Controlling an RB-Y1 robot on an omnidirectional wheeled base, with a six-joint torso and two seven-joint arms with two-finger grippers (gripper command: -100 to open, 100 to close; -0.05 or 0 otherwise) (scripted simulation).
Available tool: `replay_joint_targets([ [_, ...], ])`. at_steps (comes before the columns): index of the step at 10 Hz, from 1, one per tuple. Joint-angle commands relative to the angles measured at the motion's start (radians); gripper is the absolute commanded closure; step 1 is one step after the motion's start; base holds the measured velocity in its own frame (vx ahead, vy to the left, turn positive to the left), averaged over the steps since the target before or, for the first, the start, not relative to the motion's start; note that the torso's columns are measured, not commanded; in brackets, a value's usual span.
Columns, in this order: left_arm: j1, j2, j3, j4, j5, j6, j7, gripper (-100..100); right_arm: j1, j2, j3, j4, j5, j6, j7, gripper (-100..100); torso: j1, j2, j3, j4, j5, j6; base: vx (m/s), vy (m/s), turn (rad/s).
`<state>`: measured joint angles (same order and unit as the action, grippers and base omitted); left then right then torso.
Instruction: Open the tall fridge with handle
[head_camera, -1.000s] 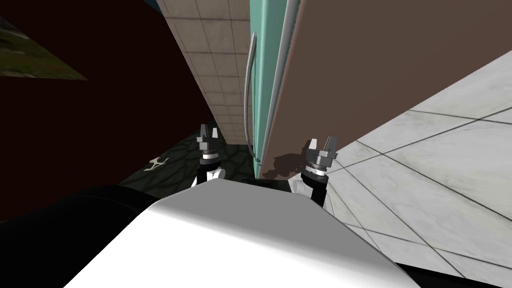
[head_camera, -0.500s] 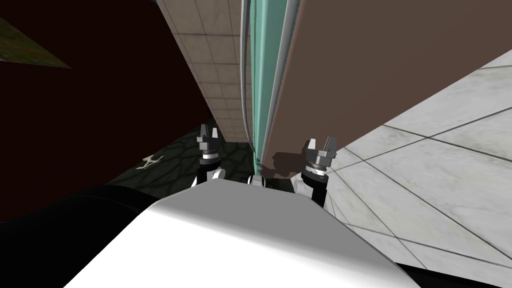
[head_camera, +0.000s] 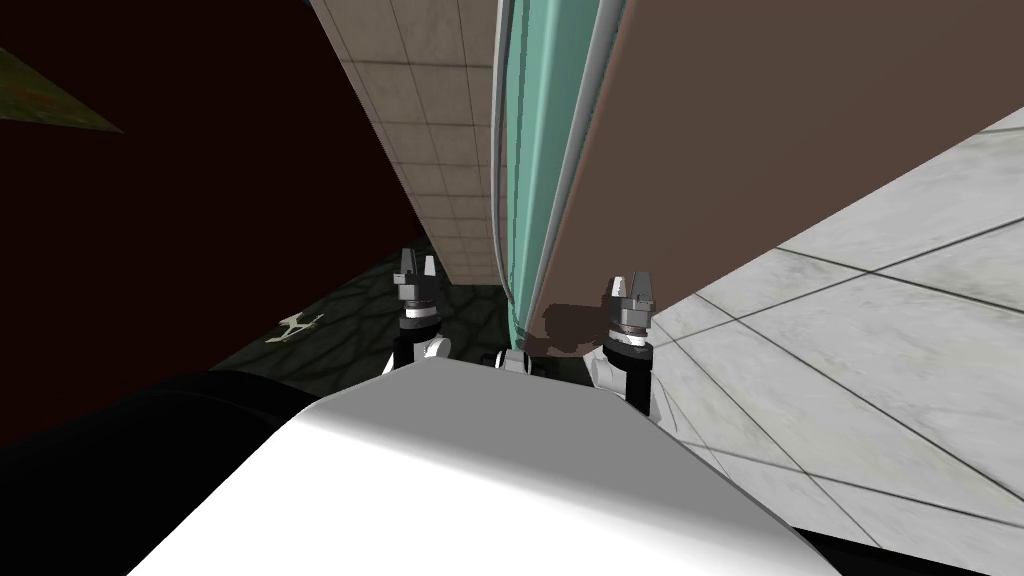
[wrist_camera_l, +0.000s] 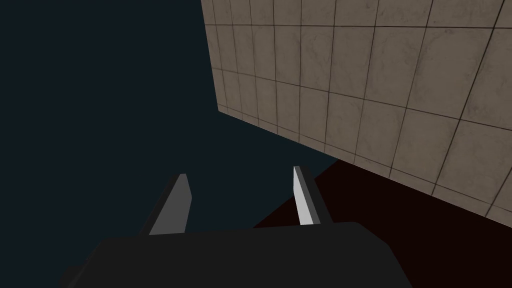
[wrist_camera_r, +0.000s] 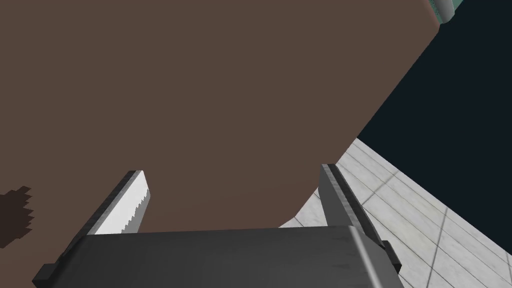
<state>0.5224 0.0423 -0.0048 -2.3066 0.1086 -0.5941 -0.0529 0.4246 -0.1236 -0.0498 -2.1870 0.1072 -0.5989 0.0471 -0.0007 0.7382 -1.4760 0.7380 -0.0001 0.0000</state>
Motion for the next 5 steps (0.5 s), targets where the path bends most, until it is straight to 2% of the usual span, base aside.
replay_joint_targets([
  [1, 0.000, 0.000, 0.000, 0.000, 0.000, 0.000, 0.000, 0, -0.018, -0.019, 0.000, 0.024, 0.008, 0.001, 0.054, -100, -0.001, 0.001, 0.000, 0.000, 0.000, 0.000, -0.007, 0.043, -0.021],
  [2, 0.000, 0.000, 0.000, 0.000, 0.000, 0.000, 0.000, 0, -0.034, -0.033, -0.001, 0.045, 0.015, 0.003, 0.095, -100, -0.001, 0.001, 0.000, 0.000, 0.000, 0.000, -0.012, 0.054, -0.028],
  [3, 0.000, 0.000, 0.000, 0.000, 0.000, 0.000, 0.000, 0, -0.034, -0.033, -0.001, 0.045, 0.015, 0.003, 0.102, -100, 0.001, 0.000, 0.000, 0.000, 0.000, 0.000, -0.009, 0.050, -0.019],
  [4, 0.000, 0.000, 0.000, 0.000, 0.000, 0.000, 0.000, 0, -0.051, -0.045, -0.002, 0.068, 0.023, 0.006, 0.141, -100, 0.001, 0.000, 0.000, 0.000, 0.000, 0.000, -0.002, 0.054, -0.031],
  [5, 0.000, 0.000, 0.000, 0.000, 0.000, 0.000, 0.000, 0, -0.051, -0.045, -0.002, 0.068, 0.023, 0.006, 0.155, -100, 0.001, -0.001, 0.000, 0.000, 0.000, 0.000, 0.004, 0.055, -0.020],
])
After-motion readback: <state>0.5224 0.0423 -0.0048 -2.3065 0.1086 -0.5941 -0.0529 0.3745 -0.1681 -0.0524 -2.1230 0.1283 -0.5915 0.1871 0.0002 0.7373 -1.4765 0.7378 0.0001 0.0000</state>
